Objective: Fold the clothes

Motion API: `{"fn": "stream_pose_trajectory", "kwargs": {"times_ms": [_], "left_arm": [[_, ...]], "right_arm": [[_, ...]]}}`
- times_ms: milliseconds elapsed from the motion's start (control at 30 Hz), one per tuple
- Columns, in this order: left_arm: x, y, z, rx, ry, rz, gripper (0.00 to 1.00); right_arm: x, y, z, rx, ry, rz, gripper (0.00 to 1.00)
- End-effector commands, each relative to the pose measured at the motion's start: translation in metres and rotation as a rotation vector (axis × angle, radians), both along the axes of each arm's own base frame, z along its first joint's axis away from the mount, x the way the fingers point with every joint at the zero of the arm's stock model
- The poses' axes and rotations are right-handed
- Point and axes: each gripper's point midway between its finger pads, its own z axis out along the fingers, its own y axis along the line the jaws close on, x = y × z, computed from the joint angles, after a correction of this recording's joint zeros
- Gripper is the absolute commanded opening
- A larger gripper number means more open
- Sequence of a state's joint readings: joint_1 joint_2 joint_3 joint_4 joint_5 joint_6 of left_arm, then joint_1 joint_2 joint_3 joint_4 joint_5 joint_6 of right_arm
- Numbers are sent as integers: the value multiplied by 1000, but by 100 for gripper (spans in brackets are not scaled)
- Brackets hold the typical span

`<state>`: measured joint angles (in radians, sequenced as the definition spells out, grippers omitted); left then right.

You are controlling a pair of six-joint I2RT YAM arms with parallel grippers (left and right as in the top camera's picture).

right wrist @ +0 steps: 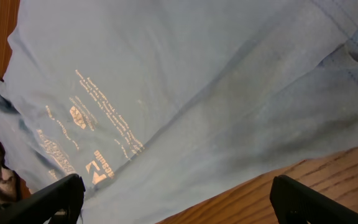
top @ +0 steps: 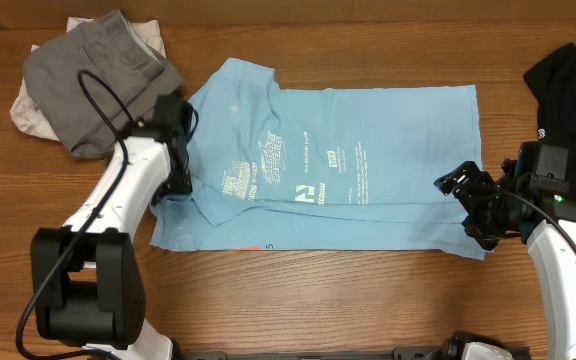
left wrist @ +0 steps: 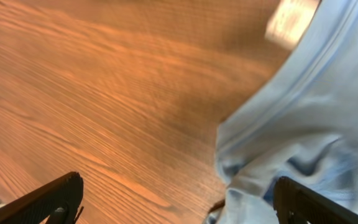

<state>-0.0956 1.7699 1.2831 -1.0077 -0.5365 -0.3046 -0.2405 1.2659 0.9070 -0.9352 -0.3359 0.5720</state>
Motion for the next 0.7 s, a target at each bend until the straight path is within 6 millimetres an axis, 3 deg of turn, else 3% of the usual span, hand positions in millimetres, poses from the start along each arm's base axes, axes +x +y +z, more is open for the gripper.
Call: {"fn": "stream_pose_trajectory", "kwargs": {"times_ms": [0,100,200,333,500,667], "left_arm": [[25,-7,37,-5,-133,80,100],[31,-22,62,-91,-154,91,100],[19,-54,67,-289,-83,87,100],[-6,-90,52,-500,33,130,91],[-33,-107,20,-596,146,188,87],[-42,-116,-9,-652,174,199,88]], "right_arm": [[0,1,1,-8,-9,7,100],[0,1,1,-9,-9,7,100],[0,1,1,-9,-10,7,100],[1,0,1,-10,-14,7,100],[0,1,1,-9,-10,7,100],[0,1,1,-9,-9,7,100]]}}
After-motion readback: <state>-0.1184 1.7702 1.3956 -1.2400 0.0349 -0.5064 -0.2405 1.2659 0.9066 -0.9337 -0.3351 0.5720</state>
